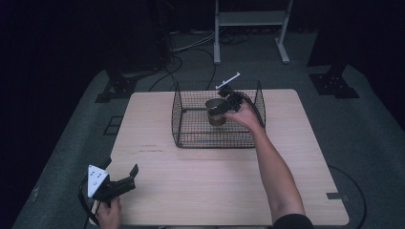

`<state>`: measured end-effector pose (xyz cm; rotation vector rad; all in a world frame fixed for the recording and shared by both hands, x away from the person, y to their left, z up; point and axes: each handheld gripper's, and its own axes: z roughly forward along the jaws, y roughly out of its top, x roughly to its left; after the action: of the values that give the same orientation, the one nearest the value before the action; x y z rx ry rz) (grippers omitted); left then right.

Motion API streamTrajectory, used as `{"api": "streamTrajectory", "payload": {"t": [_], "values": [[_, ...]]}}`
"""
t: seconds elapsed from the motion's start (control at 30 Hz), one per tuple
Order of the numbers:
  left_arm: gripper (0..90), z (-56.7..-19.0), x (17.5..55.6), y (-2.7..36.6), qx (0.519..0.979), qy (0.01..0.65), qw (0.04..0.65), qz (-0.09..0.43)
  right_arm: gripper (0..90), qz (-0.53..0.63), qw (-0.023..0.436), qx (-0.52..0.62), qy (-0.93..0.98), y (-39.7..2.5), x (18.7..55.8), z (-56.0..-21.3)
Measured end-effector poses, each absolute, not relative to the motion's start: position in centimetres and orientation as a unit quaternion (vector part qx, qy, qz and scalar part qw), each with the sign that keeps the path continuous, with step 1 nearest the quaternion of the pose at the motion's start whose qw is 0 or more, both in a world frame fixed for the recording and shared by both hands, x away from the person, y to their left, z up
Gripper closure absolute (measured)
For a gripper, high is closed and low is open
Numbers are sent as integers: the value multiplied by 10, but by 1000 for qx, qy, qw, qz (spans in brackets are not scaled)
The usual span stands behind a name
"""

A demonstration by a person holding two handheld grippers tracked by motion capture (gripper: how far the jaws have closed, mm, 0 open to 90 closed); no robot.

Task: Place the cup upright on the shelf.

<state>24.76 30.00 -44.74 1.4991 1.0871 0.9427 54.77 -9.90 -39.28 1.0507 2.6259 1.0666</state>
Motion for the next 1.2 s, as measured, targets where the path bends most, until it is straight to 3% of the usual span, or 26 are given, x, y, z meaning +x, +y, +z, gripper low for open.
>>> {"api": "streamTrajectory", "payload": {"t": [1.2], "values": [[0,-447,247,300,620,451,509,392,175,288,64,339,894,-81,550,-418]]}}
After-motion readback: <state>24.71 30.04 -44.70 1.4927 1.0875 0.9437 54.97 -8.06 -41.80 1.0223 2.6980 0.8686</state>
